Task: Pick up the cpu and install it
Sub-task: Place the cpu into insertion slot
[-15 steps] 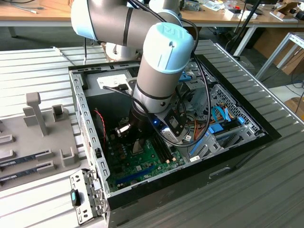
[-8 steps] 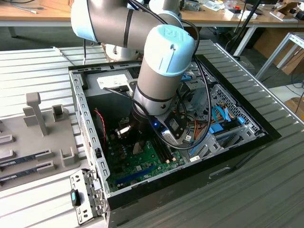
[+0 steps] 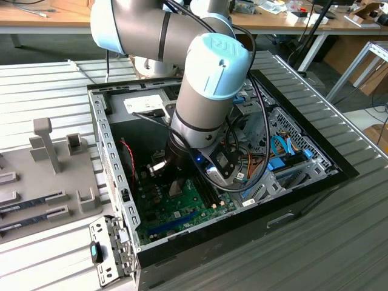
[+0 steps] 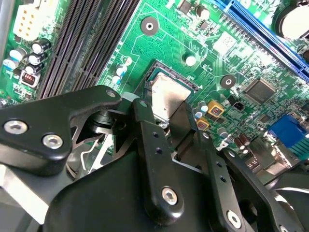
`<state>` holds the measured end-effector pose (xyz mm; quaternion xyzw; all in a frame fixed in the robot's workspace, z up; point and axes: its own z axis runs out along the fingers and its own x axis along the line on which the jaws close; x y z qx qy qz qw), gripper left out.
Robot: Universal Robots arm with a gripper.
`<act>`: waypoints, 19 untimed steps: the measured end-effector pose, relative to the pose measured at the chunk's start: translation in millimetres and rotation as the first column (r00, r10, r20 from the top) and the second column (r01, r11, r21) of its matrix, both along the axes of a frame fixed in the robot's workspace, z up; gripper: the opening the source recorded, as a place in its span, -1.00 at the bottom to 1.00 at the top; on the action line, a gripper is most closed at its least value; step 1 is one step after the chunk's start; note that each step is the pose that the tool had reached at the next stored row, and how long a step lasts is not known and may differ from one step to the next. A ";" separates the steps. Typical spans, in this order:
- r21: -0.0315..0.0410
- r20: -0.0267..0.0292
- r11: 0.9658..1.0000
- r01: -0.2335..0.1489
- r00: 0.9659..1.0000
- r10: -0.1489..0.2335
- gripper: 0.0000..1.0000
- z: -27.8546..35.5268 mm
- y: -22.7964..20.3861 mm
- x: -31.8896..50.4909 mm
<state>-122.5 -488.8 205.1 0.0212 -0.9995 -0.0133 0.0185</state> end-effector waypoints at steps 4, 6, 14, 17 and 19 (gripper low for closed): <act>0.000 -0.001 1.000 0.003 1.000 -0.003 -0.21 -1.4 -0.5 0.8; 0.000 -0.002 1.000 0.005 1.000 -0.005 -0.21 -1.9 -0.5 1.6; 0.001 -0.003 1.000 0.012 1.000 -0.012 -0.21 -3.5 -0.6 3.9; 0.001 -0.003 1.000 0.012 1.000 -0.012 -0.21 -3.6 -0.5 3.9; 0.002 -0.003 1.000 0.012 1.000 -0.012 -0.18 -3.8 -0.5 3.9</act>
